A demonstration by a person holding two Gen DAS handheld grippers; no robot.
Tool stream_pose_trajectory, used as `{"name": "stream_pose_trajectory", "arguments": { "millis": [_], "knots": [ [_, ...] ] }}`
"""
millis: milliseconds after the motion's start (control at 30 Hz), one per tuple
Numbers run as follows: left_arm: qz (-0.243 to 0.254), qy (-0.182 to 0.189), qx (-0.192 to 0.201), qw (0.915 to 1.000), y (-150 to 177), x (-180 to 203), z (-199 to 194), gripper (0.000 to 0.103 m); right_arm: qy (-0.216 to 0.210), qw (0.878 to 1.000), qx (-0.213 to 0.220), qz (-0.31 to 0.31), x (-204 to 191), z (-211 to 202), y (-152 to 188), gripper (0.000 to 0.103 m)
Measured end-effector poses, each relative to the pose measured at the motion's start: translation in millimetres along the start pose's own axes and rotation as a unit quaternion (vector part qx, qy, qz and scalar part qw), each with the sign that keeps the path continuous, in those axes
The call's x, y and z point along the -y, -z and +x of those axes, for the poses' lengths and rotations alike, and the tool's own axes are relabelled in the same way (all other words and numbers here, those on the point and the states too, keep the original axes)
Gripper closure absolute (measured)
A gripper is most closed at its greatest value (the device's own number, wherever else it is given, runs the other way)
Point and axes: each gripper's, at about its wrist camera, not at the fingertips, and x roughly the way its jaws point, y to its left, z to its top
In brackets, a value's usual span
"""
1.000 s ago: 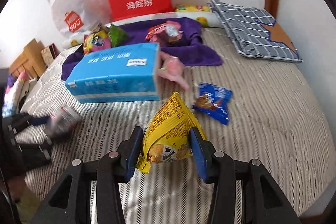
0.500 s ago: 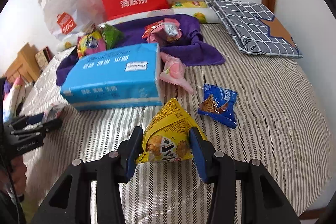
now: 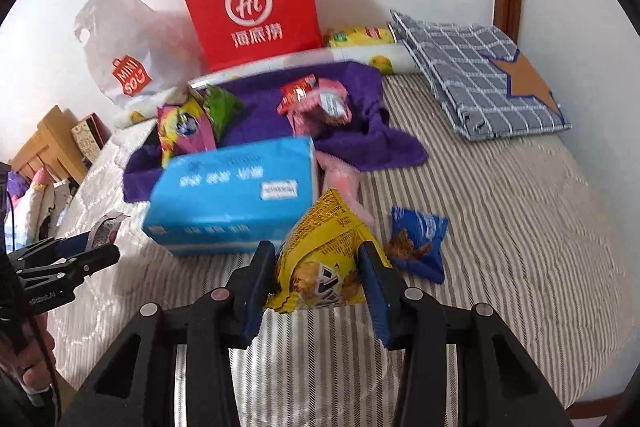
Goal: Organize snacks
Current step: 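Carry the white sachet and yellow chip bag over the purple towel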
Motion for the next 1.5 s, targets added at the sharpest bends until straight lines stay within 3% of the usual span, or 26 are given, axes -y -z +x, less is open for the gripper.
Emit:
{"name": "stream_pose_trajectory", "arguments": {
  "millis": [233, 333, 567, 900, 1167, 1500],
  "knots": [
    [0.007, 0.017, 0.013, 0.9998, -32.0, 8.5, -10.4, 0.046, -0.011, 0.999, 0.040, -0.002, -8.3, -16.4, -29.7, 0.062],
    [0.007, 0.037, 0.015, 0.9992, -49.8, 14.1, -13.7, 0.046, -0.011, 0.999, 0.048, -0.006, -11.6, -14.0, -43.9, 0.062],
    [0.016, 0.039, 0.027, 0.9988, -94.7, 24.9, -15.8, 0.046, -0.005, 0.998, 0.063, -0.009, -9.7, -1.0, -79.9, 0.062],
    [0.004, 0.022, 0.044, 0.9988, -153.5, 21.3, -3.7, 0.046, -0.012, 0.997, 0.080, -0.016, -8.9, 33.1, -129.4, 0.062],
    [0.010, 0.004, 0.051, 0.9987, -175.4, 15.8, 13.1, 0.046, -0.016, 0.997, 0.077, -0.017, -8.1, 55.6, -144.4, 0.062],
    [-0.028, 0.002, 0.049, 0.9984, -205.4, -12.2, 36.8, 0.046, -0.006, 0.997, 0.081, -0.013, 6.4, 76.2, -164.4, 0.062]
  ]
}}
